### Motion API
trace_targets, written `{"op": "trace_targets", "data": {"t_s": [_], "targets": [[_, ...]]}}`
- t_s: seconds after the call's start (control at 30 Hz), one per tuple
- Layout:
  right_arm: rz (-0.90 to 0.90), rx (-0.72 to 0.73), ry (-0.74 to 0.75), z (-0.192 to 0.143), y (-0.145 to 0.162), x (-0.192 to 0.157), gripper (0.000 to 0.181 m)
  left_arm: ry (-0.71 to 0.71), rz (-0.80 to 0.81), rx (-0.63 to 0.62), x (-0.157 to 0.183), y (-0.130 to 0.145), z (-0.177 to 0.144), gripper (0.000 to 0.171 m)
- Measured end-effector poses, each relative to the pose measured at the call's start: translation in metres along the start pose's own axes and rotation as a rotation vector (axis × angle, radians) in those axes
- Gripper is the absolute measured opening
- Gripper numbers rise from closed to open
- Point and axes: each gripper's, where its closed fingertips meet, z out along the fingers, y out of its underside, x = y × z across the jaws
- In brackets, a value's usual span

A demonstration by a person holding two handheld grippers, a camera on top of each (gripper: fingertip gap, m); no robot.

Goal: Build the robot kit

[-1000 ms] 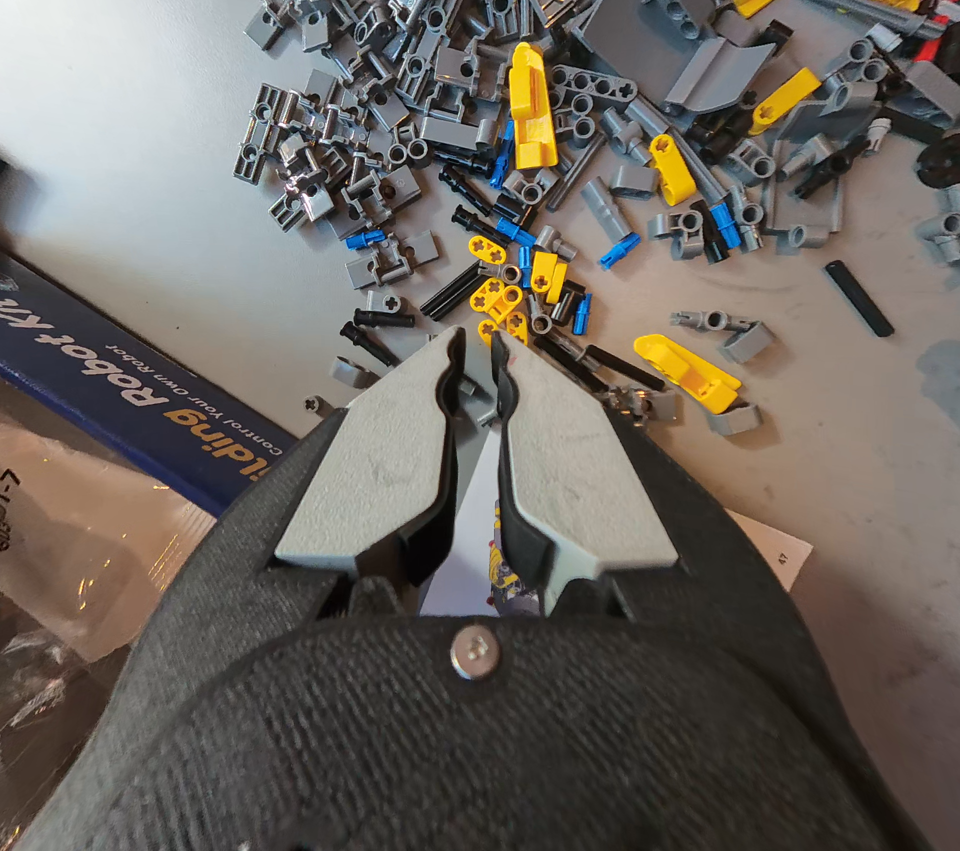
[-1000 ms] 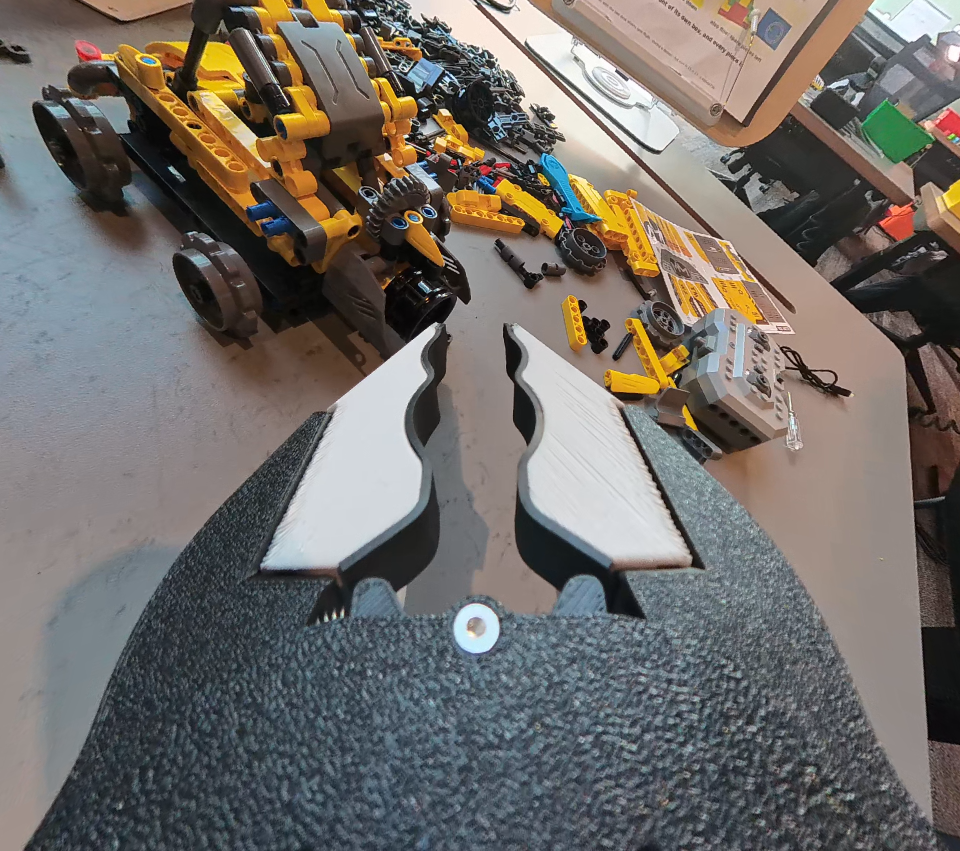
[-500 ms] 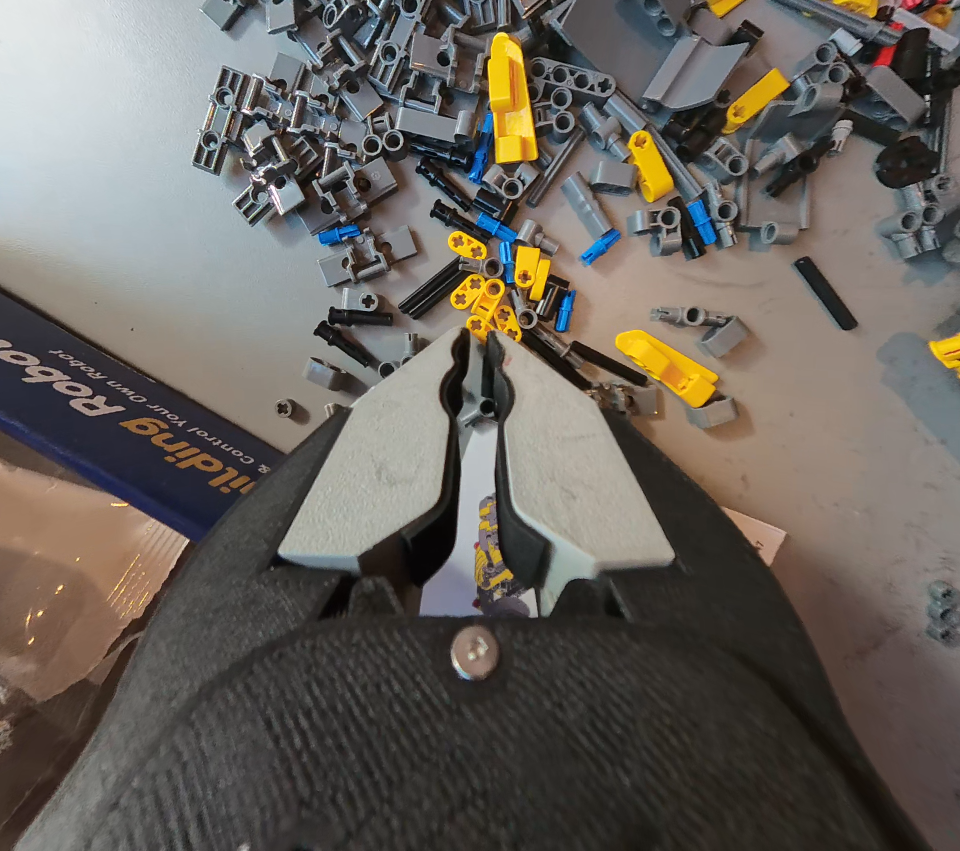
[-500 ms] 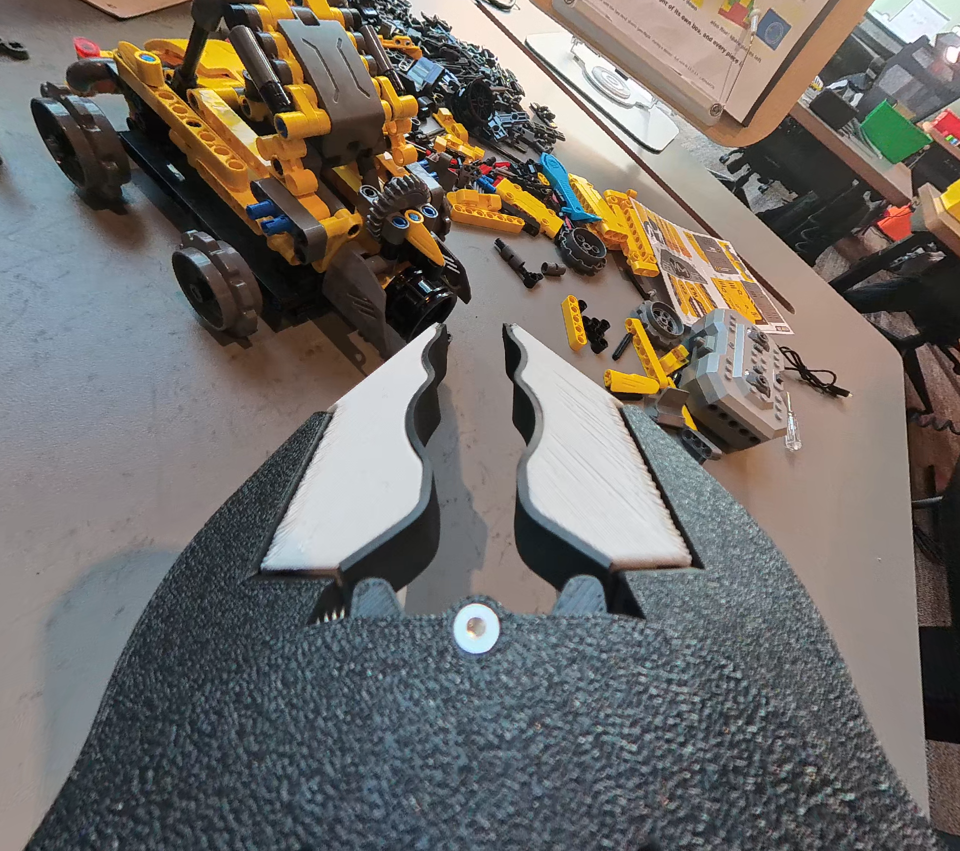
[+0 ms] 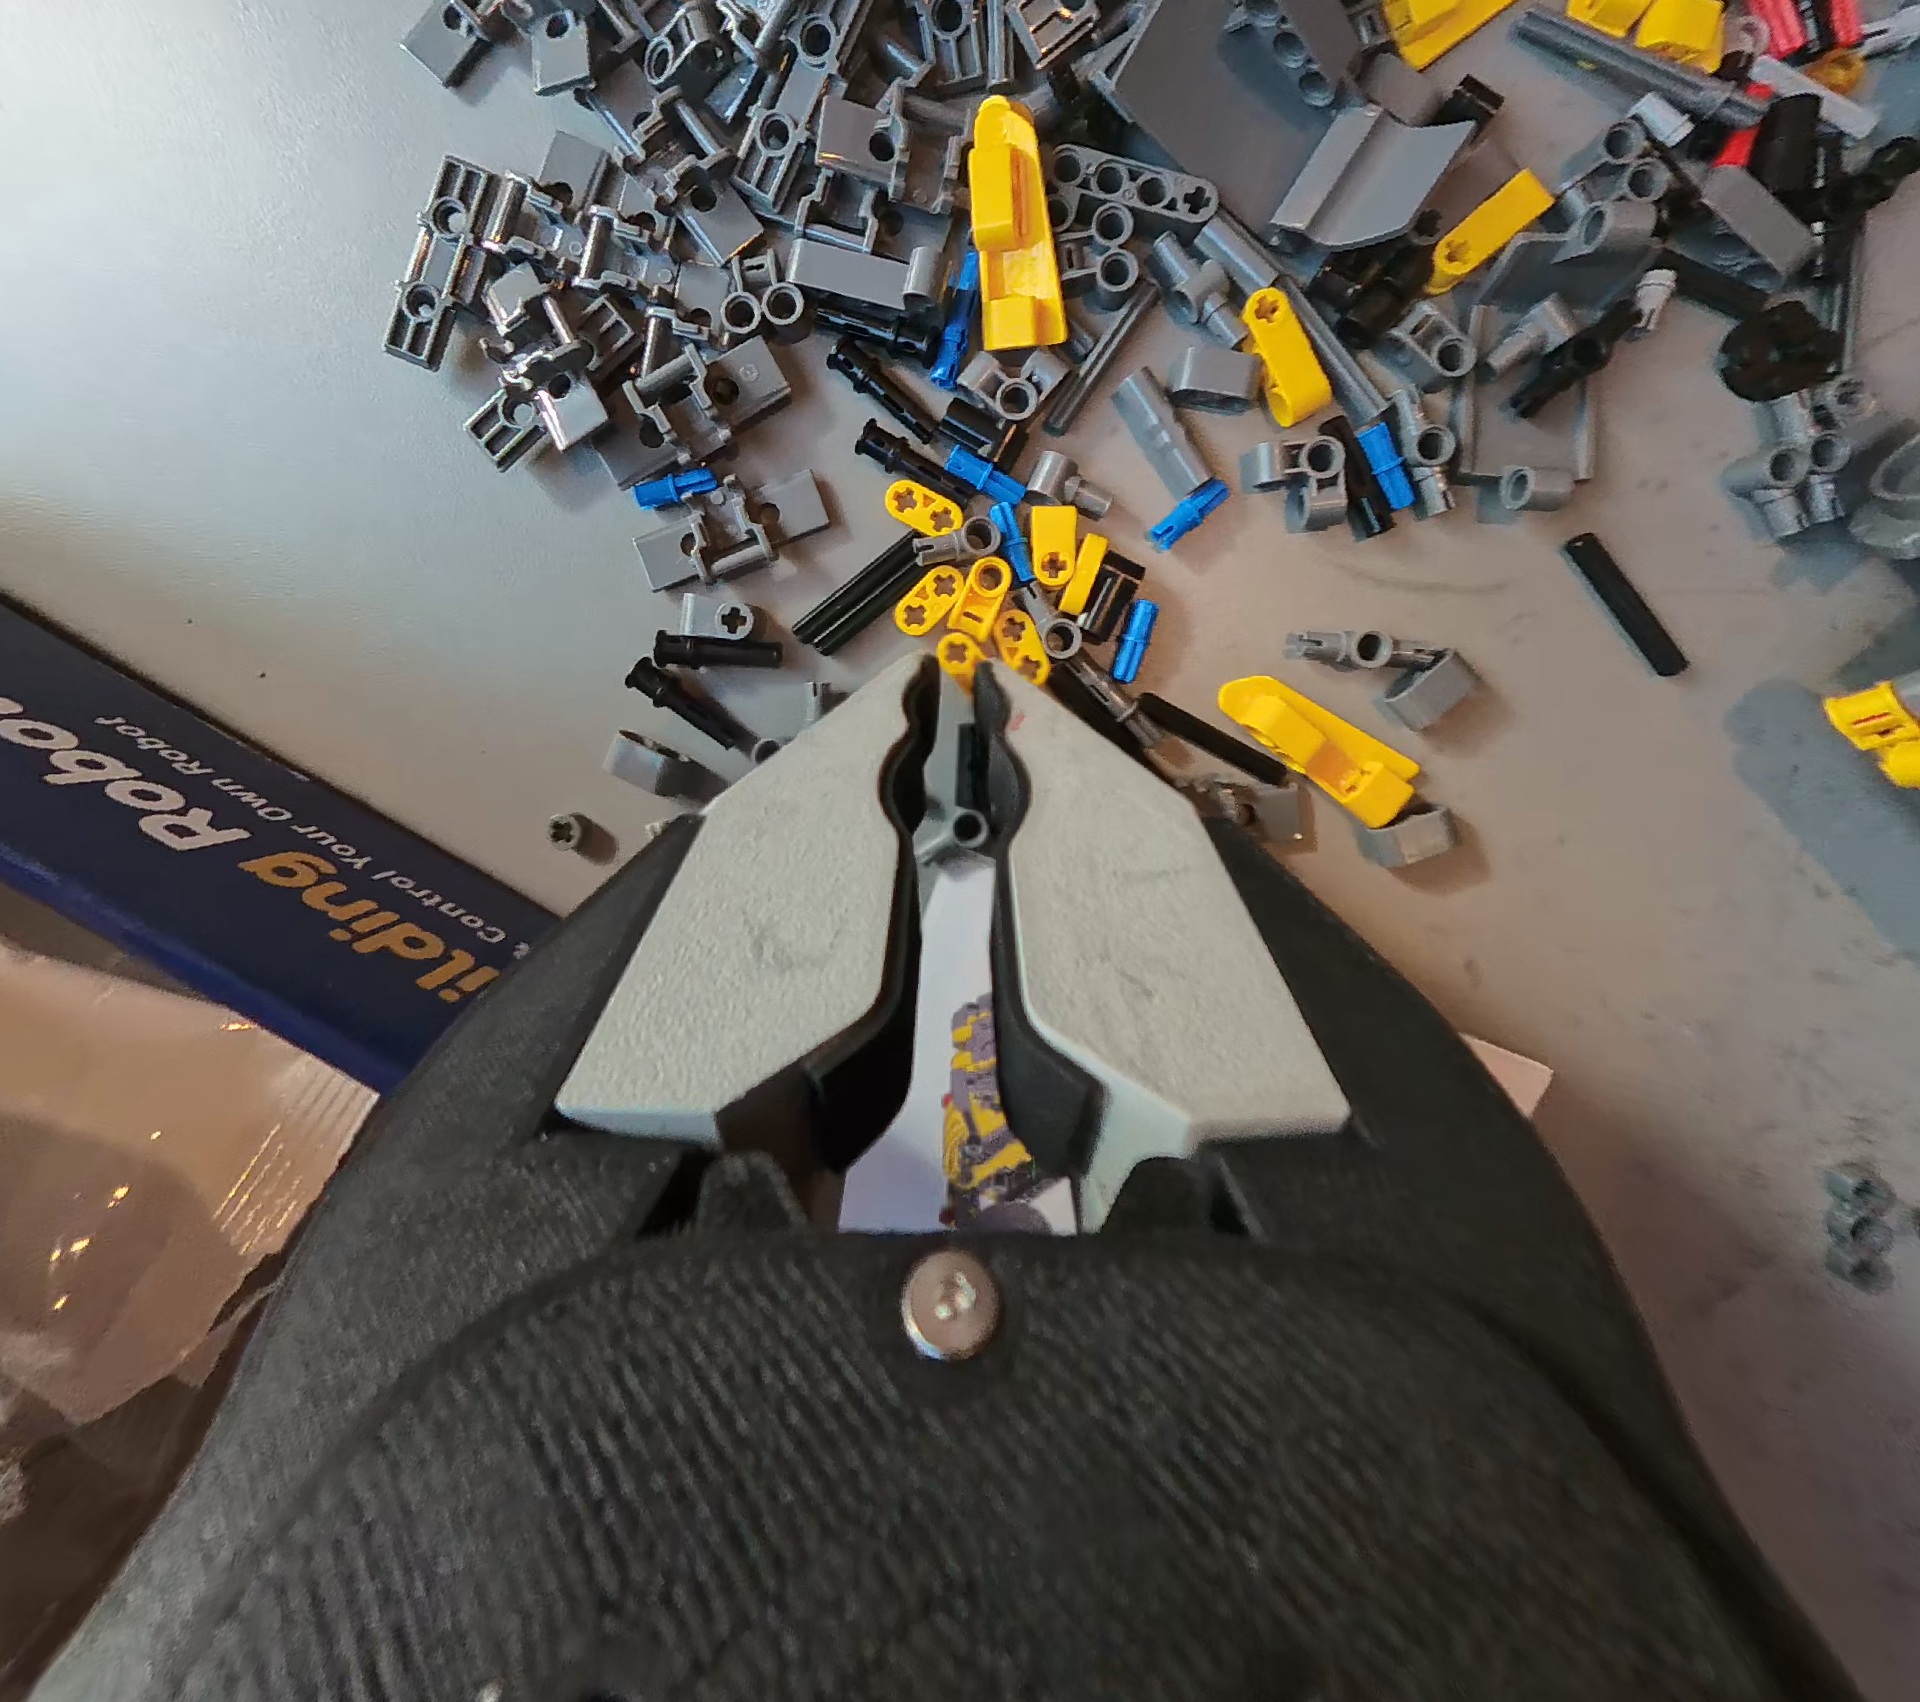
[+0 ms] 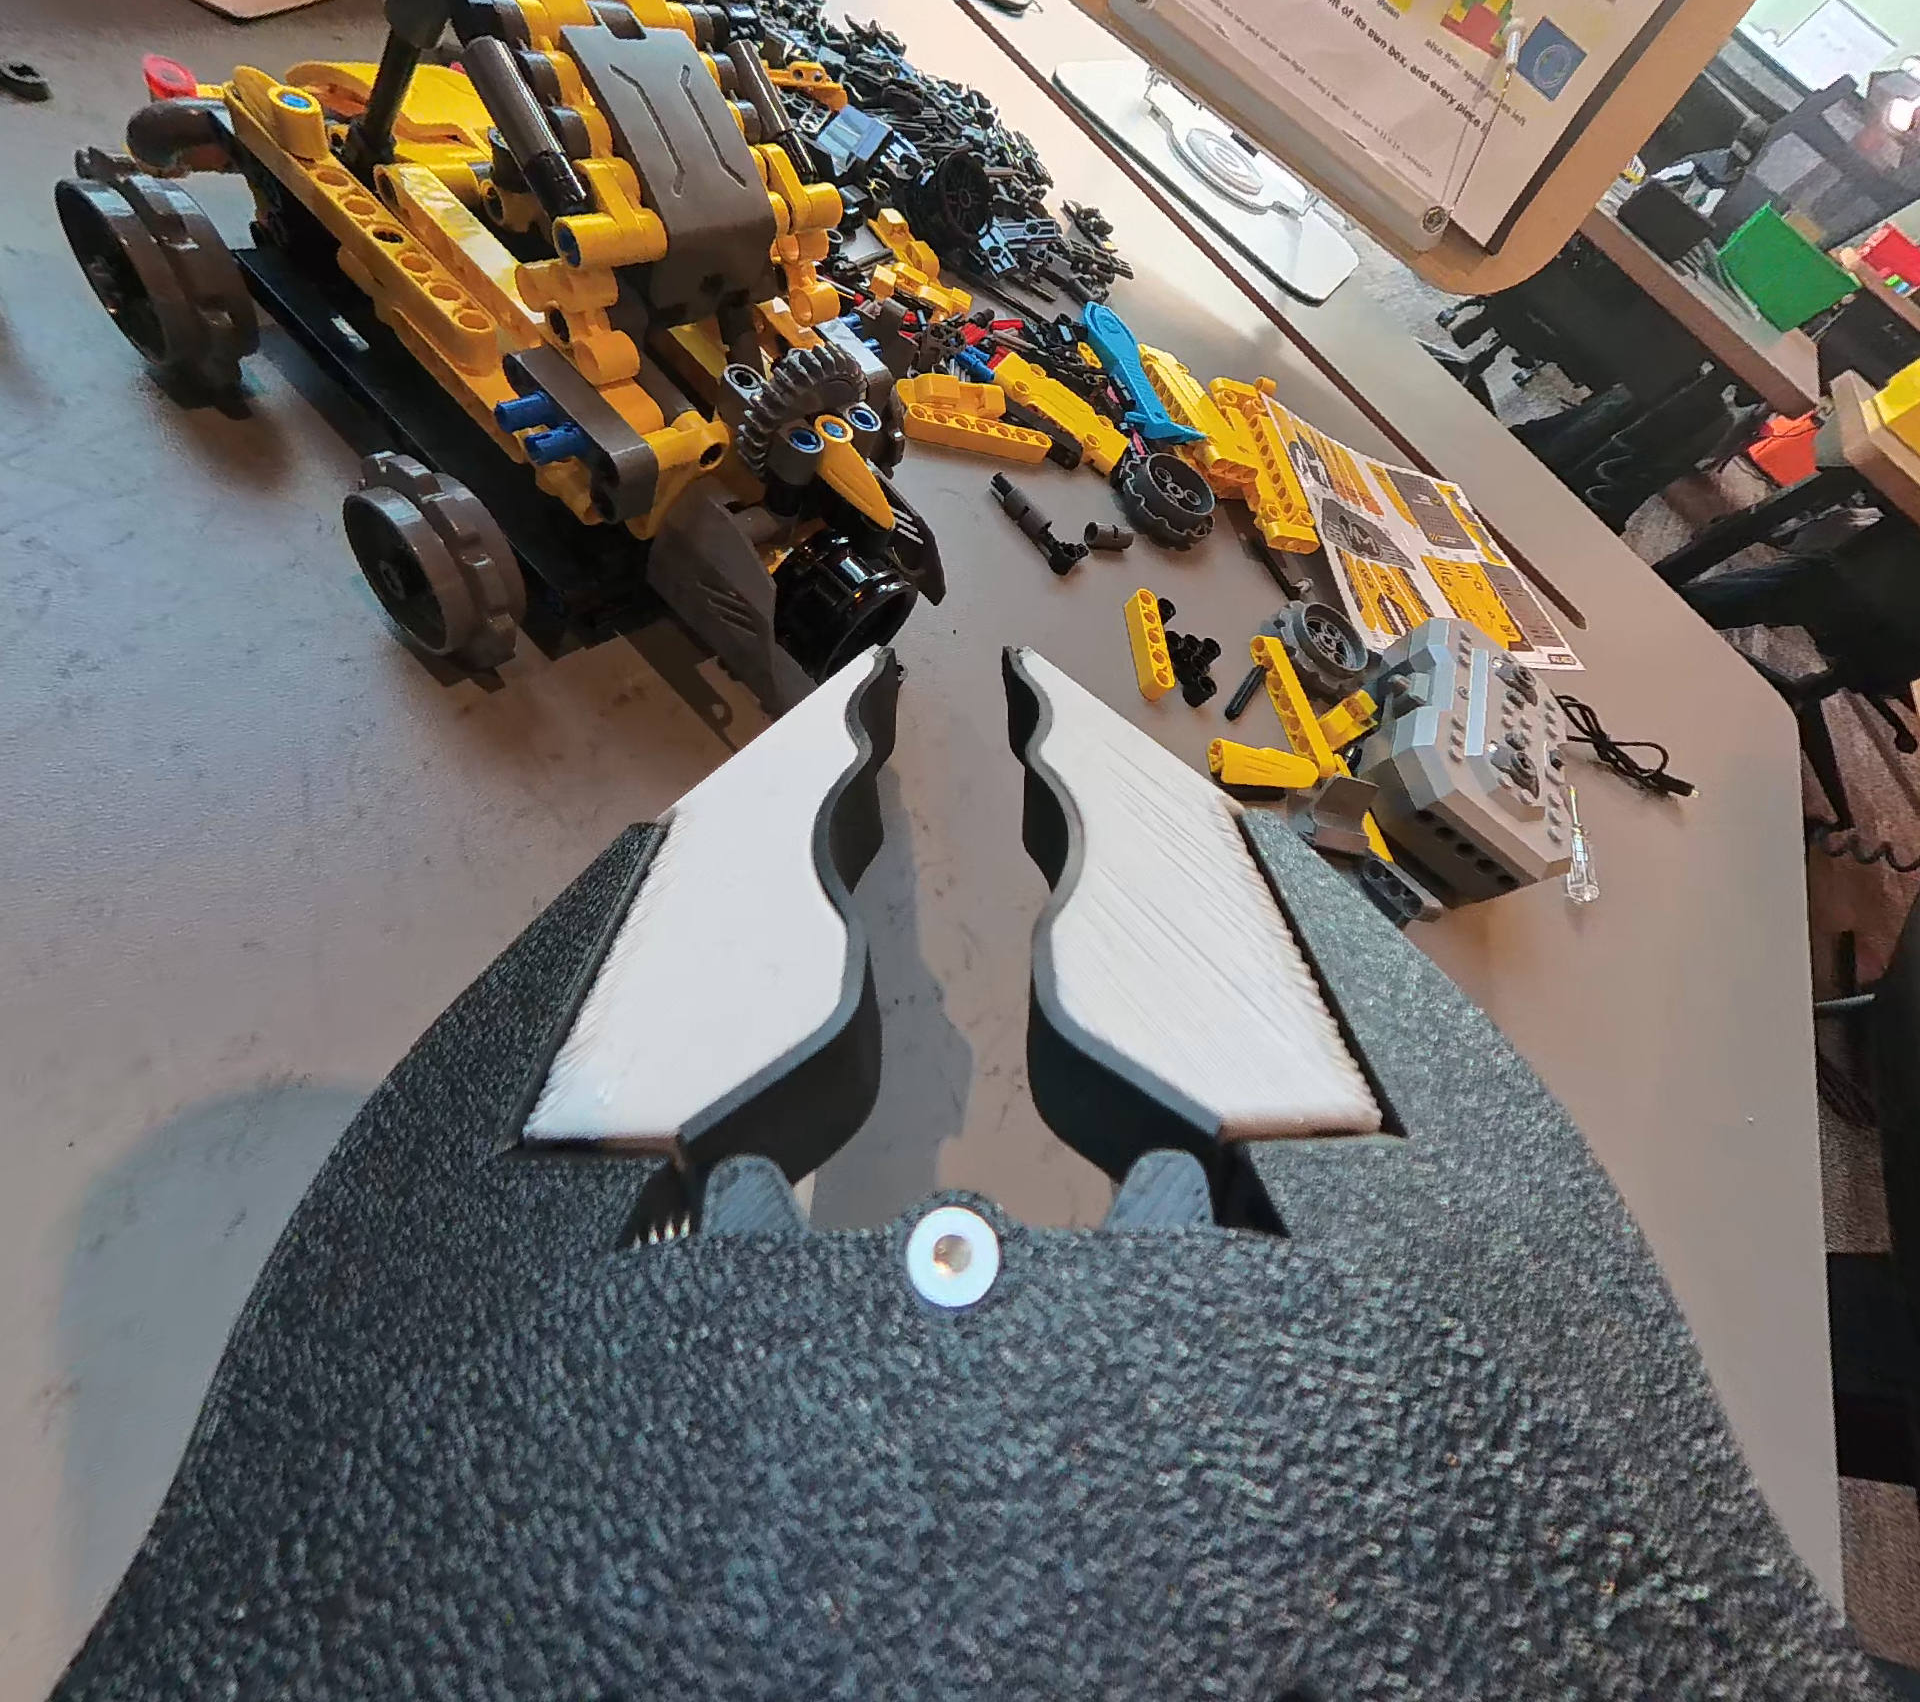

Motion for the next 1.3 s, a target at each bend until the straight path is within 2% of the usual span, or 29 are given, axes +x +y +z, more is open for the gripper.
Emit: {"op": "trace_targets", "data": {"t_s": [0.47,0.63,0.73,0.83,0.93,1.03,1.13,1.3], "targets": [[-0.004,-0.003,0.0,0.0,0.0,-0.001,0.02,-0.002,0.042,-0.023,-0.003,0.005,0.004,0.005],[-0.006,-0.004,0.002,0.0,0.0,0.0,0.02,-0.029,0.107,-0.002,0.002,0.001,-0.012,0.005],[-0.008,-0.005,0.002,0.0,0.001,-0.001,0.02,0.041,0.169,0.051,0.029,-0.007,-0.033,0.005],[-0.008,-0.004,0.001,0.0,0.001,-0.001,0.02,0.16,0.298,0.084,0.079,-0.001,-0.056,0.005],[-0.009,-0.006,0.001,0.001,0.001,-0.001,0.02,0.263,0.421,0.062,0.131,0.023,-0.066,0.005],[-0.012,-0.007,0.003,0.001,0.001,-0.001,0.02,0.335,0.491,0.012,0.168,0.051,-0.067,0.005],[-0.012,-0.006,0.004,0.001,0.001,-0.001,0.02,0.334,0.525,-0.016,0.18,0.066,-0.064,0.005],[-0.013,-0.004,0.007,0.0,0.001,-0.001,0.02,0.356,0.491,-0.045,0.185,0.077,-0.054,0.005]]}}
